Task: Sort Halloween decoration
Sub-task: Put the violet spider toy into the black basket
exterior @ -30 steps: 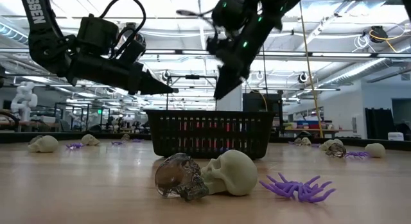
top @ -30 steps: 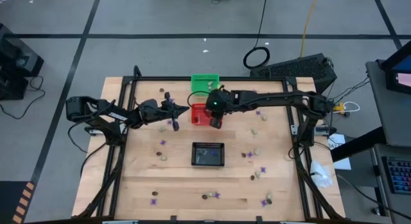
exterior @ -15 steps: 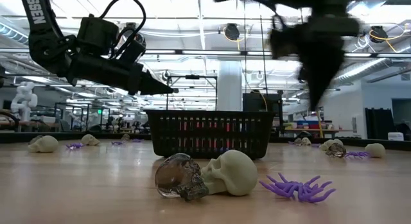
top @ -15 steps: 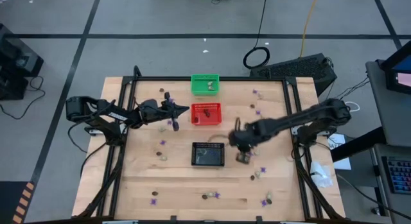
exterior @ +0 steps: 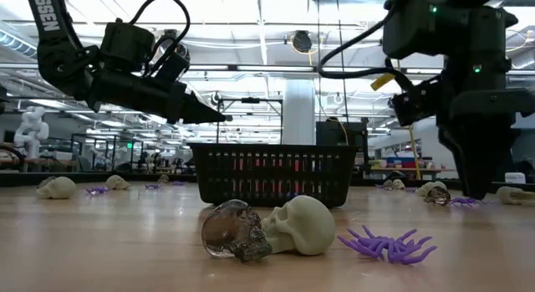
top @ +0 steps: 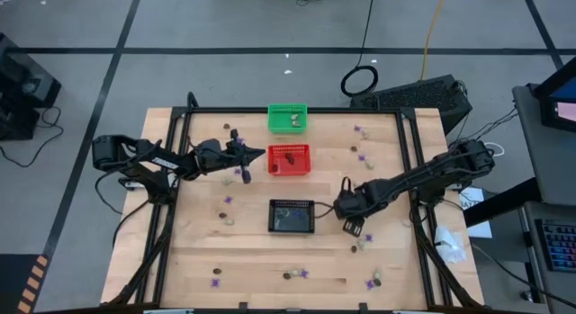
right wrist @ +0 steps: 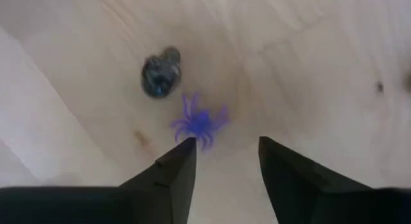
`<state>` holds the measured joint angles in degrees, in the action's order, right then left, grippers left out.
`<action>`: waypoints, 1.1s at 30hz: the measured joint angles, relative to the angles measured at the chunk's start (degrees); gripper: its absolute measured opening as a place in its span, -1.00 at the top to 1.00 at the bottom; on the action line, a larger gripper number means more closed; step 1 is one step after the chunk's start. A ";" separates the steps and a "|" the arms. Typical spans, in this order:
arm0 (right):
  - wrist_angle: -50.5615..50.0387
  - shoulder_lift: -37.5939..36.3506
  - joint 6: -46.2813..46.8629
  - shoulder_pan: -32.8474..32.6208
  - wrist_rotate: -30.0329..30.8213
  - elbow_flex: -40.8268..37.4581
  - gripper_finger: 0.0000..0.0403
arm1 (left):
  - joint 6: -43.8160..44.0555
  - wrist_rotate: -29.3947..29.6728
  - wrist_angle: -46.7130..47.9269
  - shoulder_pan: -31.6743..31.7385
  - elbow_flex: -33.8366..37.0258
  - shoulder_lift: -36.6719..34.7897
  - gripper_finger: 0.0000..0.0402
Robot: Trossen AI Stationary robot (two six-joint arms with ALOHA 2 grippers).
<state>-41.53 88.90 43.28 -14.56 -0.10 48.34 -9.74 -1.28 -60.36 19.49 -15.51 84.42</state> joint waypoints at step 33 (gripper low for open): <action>3.03 -0.46 -3.10 2.06 -2.71 -2.01 0.98 | 0.03 0.00 0.96 0.00 0.00 0.00 1.00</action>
<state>-38.50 88.44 40.18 -12.50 -2.81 46.33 -9.72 -1.28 -59.40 19.49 -15.51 84.42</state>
